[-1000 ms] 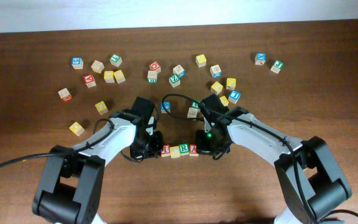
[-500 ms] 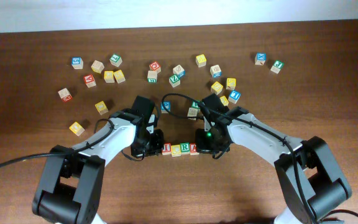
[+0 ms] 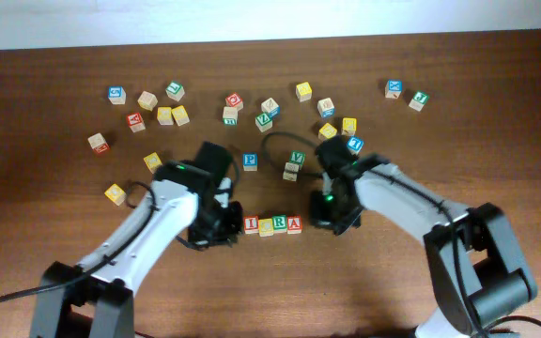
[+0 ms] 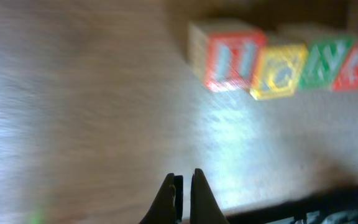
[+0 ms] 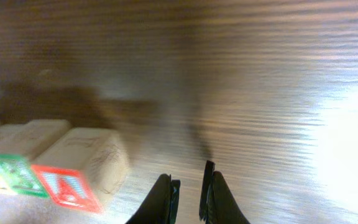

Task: Spell out ICRA

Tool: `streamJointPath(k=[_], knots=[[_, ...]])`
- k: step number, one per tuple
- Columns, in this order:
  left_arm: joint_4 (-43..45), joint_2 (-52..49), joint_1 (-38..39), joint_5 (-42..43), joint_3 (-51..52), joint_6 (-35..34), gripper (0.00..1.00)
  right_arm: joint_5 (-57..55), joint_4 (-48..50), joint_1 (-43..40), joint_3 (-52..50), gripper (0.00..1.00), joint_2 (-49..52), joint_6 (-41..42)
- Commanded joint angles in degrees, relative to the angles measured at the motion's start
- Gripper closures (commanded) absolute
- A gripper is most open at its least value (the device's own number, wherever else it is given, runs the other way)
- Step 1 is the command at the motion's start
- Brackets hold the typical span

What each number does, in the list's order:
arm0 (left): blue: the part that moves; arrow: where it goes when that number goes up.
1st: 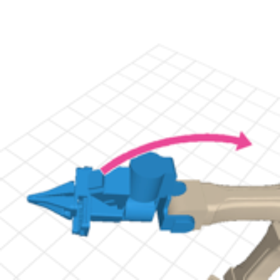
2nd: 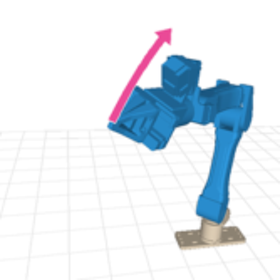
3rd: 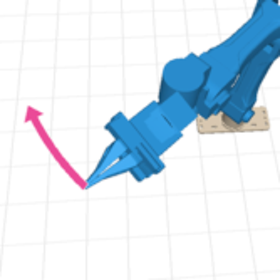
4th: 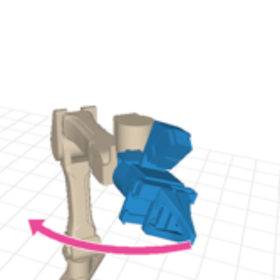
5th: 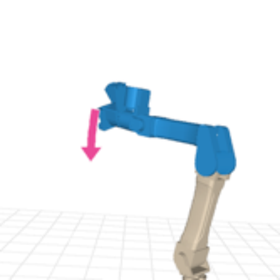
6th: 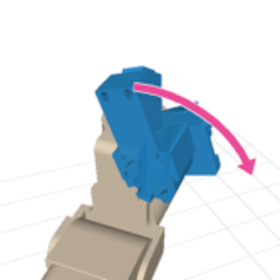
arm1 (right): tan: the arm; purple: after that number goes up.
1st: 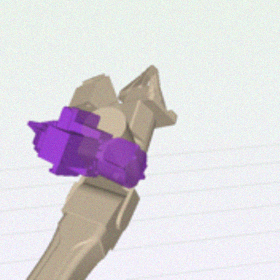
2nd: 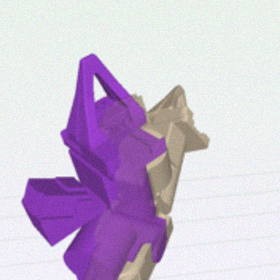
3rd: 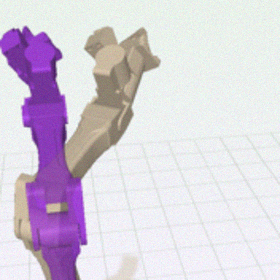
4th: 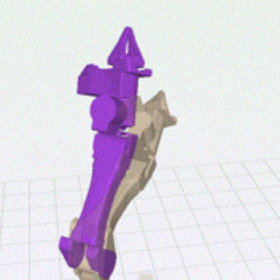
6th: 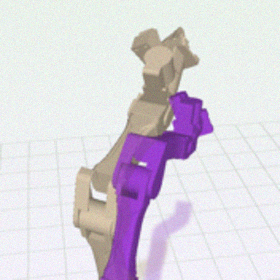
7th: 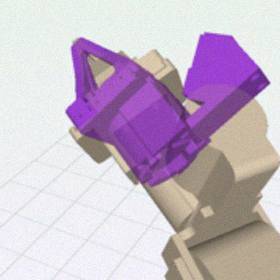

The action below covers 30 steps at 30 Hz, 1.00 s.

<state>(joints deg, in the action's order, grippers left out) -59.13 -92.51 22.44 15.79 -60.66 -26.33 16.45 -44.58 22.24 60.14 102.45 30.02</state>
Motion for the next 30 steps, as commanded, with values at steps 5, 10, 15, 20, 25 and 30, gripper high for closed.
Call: streamJointPath(k=[5,10,15,20,25,30], knots=[[10.60,0.50,17.42,-7.87,7.34,-20.00,1.00,-2.34,-6.05,-11.02,2.03,0.88,0.04,-6.29],[18.27,-3.34,21.40,-14.16,7.37,-23.39,1.00,-3.63,-7.78,-12.90,2.03,0.86,0.04,-9.90],[21.66,-7.56,21.40,-16.81,7.37,-23.61,1.00,-3.63,-7.96,-12.90,2.03,0.85,0.04,-9.92],[23.58,-7.56,21.40,-22.27,7.34,-23.58,1.00,-3.63,-8.17,-12.90,2.03,0.85,0.04,-9.92],[23.78,-7.56,21.40,-22.25,7.34,-23.58,1.00,-3.63,-8.20,-12.90,2.01,0.84,0.04,-9.90],[24.48,-7.56,21.40,-22.25,7.34,-23.58,1.00,-3.61,-8.50,-12.87,2.03,0.84,0.04,-9.92]])
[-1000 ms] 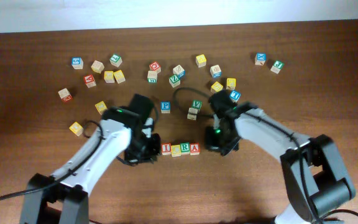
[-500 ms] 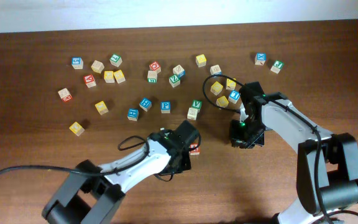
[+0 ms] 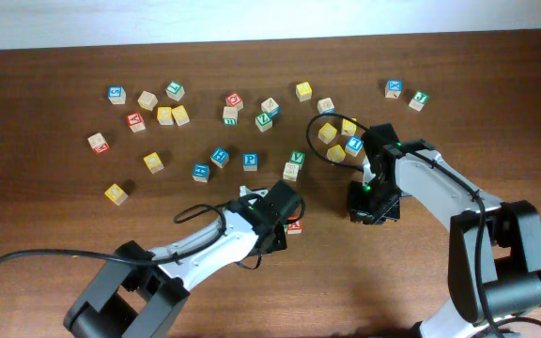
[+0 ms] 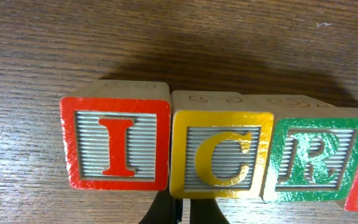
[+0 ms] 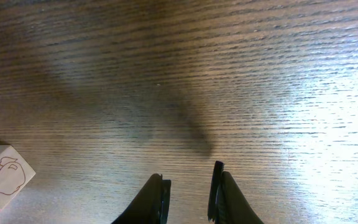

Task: Spell out ICRA

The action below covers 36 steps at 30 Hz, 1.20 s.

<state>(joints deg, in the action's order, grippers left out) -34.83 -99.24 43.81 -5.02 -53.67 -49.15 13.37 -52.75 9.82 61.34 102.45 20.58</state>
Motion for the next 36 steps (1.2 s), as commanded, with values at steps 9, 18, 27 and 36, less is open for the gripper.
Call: streamJointPath(k=[9,18,27,36], knots=[[-4.22,0.66,0.02,6.27,-2.86,-0.70,1.00,0.31,-3.19,0.59,0.81,0.84,0.04,-0.46],[4.07,-2.43,0.83,9.55,-2.84,-0.76,1.00,-2.45,-2.58,-1.62,0.81,0.79,0.04,-0.68],[2.71,-4.48,0.76,4.52,-2.84,-0.70,1.00,-2.45,-2.60,-1.64,0.81,0.79,0.04,-0.68],[-2.40,-4.46,0.76,8.72,-4.37,2.36,1.00,-1.99,-3.19,-1.55,0.81,0.78,0.04,-0.68]])
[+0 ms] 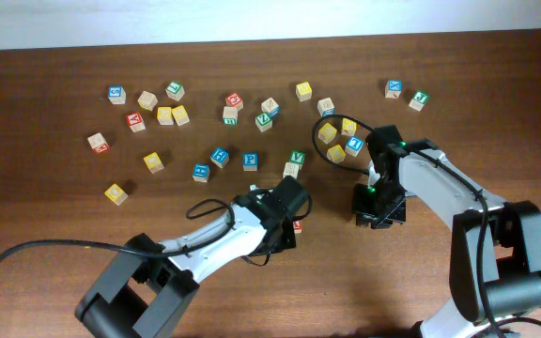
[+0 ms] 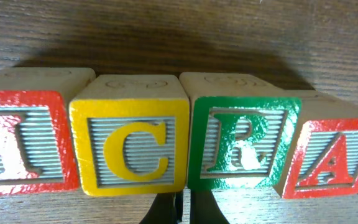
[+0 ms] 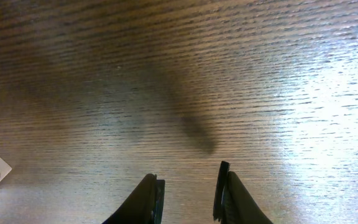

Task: Spell out ICRA

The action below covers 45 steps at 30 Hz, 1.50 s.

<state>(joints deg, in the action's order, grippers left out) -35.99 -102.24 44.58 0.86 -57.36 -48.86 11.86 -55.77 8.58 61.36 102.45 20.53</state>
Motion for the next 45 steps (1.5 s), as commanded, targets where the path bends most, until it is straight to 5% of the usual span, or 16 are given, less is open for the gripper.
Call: streamJointPath(k=[1,10,20,45], knots=[[-2.12,-1.46,0.00,2.99,-0.94,2.08,1.00,-0.31,-0.20,-0.31,0.79,0.78,0.04,-0.63],[-15.23,4.92,-11.02,1.27,-4.59,8.63,1.00,3.17,-1.38,12.98,0.68,0.87,0.04,5.11],[-20.52,4.92,-37.33,4.31,-4.59,12.61,1.00,4.02,7.56,23.71,0.68,0.92,0.04,11.74],[-20.68,4.92,-38.40,4.28,-4.59,13.84,1.00,4.02,13.77,27.04,0.04,0.92,0.20,14.29]])
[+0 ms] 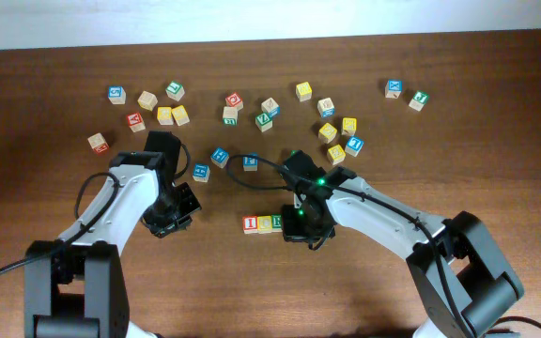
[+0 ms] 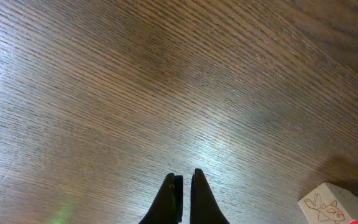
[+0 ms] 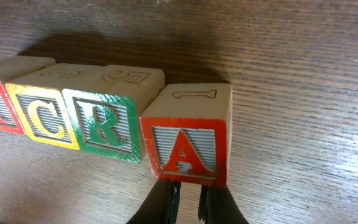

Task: Spell out ICRA

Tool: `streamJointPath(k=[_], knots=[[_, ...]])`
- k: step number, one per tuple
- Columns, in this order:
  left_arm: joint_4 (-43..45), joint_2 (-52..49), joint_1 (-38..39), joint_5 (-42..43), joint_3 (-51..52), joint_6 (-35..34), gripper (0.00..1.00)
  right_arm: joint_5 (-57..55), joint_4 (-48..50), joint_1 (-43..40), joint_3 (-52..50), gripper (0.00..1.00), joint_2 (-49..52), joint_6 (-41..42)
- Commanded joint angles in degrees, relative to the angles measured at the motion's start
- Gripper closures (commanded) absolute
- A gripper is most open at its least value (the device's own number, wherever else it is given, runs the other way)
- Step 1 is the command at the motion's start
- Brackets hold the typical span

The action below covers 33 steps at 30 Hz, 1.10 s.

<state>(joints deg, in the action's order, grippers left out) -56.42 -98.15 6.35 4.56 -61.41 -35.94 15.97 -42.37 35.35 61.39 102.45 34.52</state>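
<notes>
Four letter blocks stand in a row: red I, yellow C (image 3: 42,117), green R (image 3: 104,124) and red A (image 3: 188,142). The A is turned slightly out of line with the R. My right gripper (image 3: 188,194) sits just in front of the A, its fingers drawn almost together with nothing between them. Overhead, the row (image 1: 263,223) lies mid-table and my right gripper (image 1: 299,223) covers its right end. My left gripper (image 2: 183,182) is shut over bare wood, left of the row (image 1: 172,214).
Loose letter blocks are scattered over the far half of the table, the nearest being blue ones (image 1: 200,172), (image 1: 250,161) behind the row. A block corner (image 2: 337,202) shows at the lower right of the left wrist view. A black cable loops near the right arm.
My left gripper has left the front of the C and R blocks and now sits over bare wood to the left. My right gripper moved from bare table to the A block, fingers narrowed.
First both grippers flanked the I-C-R-A row, left at its left end, right at its right end. Then my left gripper faced the row up close, sliding from I-C toward C-R, while the right stood off to the right. Now they have swapped roles.
</notes>
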Motion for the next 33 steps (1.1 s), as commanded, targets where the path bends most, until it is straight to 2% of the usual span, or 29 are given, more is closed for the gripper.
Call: streamJointPath(k=[1,17,19,22,24,28,31,33], knots=[[-0.26,0.83,-0.17,0.59,-0.55,0.92,1.00,-0.09,0.66,0.26,0.02,0.92,0.20,0.33],[-1.14,0.83,-0.11,0.63,-0.50,2.40,1.00,3.74,1.66,0.26,0.15,0.94,0.17,0.46],[-1.33,0.83,-0.13,0.63,-0.50,2.69,1.00,3.82,-1.49,0.26,1.40,0.96,0.13,0.24],[-1.36,0.76,1.25,0.66,-0.46,3.74,1.00,3.67,-11.85,0.13,6.14,0.96,0.13,-3.58],[-1.33,0.76,3.96,0.66,-0.46,3.69,1.00,-0.17,-16.31,-3.50,8.44,0.96,0.13,-4.28],[-0.57,0.22,7.06,3.19,-0.44,3.74,1.00,-0.11,-16.31,-13.99,7.89,0.96,0.15,-11.87],[3.30,-2.54,10.23,8.09,-0.44,3.74,1.00,0.68,-12.61,-15.30,4.28,0.95,0.20,-11.43],[5.97,-6.05,13.31,8.41,-0.46,3.67,1.00,1.44,-7.72,-14.36,1.42,0.96,0.20,-7.28]])
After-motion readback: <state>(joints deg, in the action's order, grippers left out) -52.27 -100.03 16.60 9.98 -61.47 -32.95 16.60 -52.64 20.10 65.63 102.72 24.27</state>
